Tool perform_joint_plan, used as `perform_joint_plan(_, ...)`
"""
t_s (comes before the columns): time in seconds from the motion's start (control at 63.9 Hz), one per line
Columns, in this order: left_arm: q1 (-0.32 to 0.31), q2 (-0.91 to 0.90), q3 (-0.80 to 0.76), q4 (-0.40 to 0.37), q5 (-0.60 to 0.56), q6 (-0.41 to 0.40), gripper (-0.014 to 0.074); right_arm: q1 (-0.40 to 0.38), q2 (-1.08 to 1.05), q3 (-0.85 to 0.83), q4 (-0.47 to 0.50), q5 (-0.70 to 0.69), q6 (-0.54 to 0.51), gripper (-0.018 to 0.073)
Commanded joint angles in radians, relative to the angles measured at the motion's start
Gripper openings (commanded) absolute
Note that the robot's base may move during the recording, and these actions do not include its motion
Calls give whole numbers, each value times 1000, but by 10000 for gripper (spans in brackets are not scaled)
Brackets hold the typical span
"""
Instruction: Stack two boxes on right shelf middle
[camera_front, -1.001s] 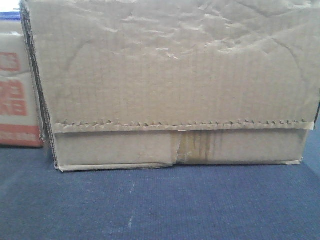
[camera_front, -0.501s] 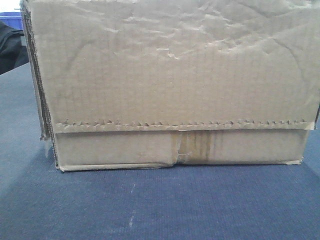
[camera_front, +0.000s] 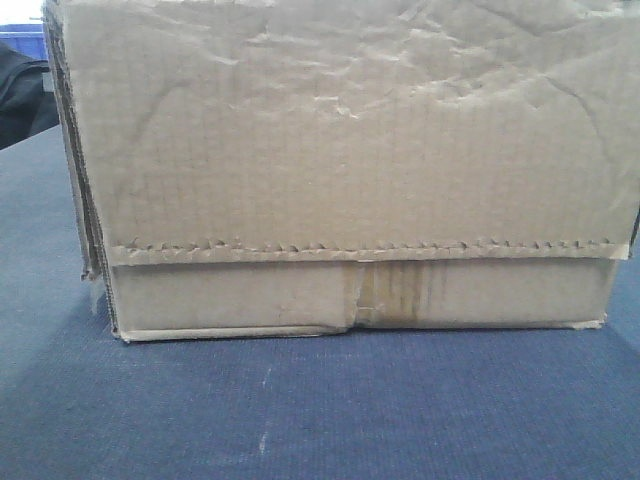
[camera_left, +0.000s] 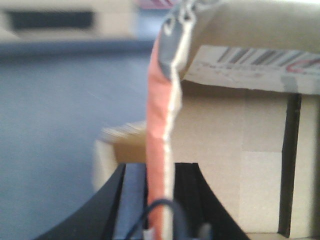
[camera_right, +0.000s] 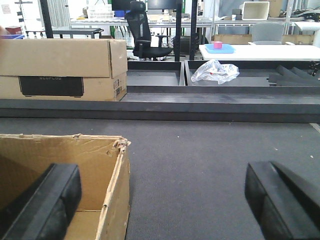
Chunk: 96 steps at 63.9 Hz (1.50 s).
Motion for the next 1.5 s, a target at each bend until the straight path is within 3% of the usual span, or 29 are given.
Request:
perform_joint_plan(0.0,-40,70,-4,21,-29,-36,-111,0,3,-5,-8,-2,0,570)
perform_joint_plan(0.454,-49,275,-4,-11,19,-65,-110,0,3,-5,-8,7,0,570)
perform_joint_plan(0.532,-49,278,-4,-11,27,-65,-75,0,3,-5,-8,7,0,570)
perform_joint_plan(0.61,-49,276,-4,-11,27,-65,31,0,3,-5,-8,7,0,570)
perform_joint_plan(0.86,-49,262,-38,-11,51,-65,619,0,3,-5,-6,18,0,570)
perform_joint_plan(1.048,-49,193,-50,-11,56,-65,494,0,3,-5,-6,41,0,570)
perform_joint_plan(1.22,-35,109,-50,70,83,-25,484,0,25,-60,-6,112,0,570)
perform_joint_plan(1.377,42,51,-20,62,83,19,484,4,113,-180,-4,177,0,570)
perform_joint_plan(1.486,110,5,30,47,83,42,484,48,225,-291,-4,273,-31,570)
